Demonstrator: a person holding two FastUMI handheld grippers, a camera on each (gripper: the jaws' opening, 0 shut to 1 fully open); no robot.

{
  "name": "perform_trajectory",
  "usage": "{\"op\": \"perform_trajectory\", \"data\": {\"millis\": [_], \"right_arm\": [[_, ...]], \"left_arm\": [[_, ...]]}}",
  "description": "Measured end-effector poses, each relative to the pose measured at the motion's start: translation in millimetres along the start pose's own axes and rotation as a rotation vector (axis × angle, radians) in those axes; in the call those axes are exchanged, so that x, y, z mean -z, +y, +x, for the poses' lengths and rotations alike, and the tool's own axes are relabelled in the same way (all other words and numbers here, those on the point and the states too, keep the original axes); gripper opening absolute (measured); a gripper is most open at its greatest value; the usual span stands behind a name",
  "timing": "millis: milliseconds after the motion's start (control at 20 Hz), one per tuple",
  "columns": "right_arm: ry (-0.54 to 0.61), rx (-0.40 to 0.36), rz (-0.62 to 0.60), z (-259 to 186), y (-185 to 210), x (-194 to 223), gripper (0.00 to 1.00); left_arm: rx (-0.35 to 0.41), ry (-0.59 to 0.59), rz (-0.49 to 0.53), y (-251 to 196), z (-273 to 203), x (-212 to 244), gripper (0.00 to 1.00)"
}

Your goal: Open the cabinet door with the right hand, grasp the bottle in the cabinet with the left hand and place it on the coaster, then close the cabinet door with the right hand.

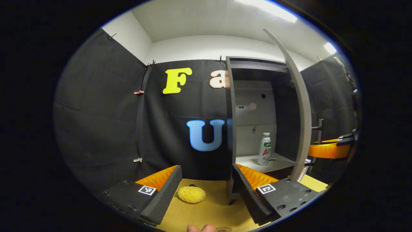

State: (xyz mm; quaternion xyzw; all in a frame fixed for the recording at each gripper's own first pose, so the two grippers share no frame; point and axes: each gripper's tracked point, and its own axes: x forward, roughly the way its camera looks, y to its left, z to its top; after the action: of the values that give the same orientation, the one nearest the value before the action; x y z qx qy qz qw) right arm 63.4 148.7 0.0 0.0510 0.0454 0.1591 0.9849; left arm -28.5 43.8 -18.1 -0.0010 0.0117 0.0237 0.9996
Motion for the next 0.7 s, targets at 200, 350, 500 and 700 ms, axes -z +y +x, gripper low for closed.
{"op": "perform_trajectory", "data": {"millis": [200, 350, 500, 700], "right_arm": [[-0.010, 0.050, 0.014, -8.6, -14.2, -1.4, 0.19], [-0.020, 0.101, -0.006, -13.8, -27.2, -3.8, 0.18], [-0.023, 0.138, -0.020, -18.3, -40.9, -4.4, 0.18], [0.022, 0.165, -0.012, -29.9, -51.1, 5.5, 0.18]], "left_arm": [[0.036, -0.007, -0.002, -21.6, 8.9, -3.5, 0.98], [0.060, -0.012, -0.008, -36.8, 12.7, -5.4, 0.98], [0.078, -0.016, -0.010, -49.9, 18.3, -8.3, 0.98], [0.094, -0.025, -0.004, -64.6, 19.8, -11.6, 0.98]]}}
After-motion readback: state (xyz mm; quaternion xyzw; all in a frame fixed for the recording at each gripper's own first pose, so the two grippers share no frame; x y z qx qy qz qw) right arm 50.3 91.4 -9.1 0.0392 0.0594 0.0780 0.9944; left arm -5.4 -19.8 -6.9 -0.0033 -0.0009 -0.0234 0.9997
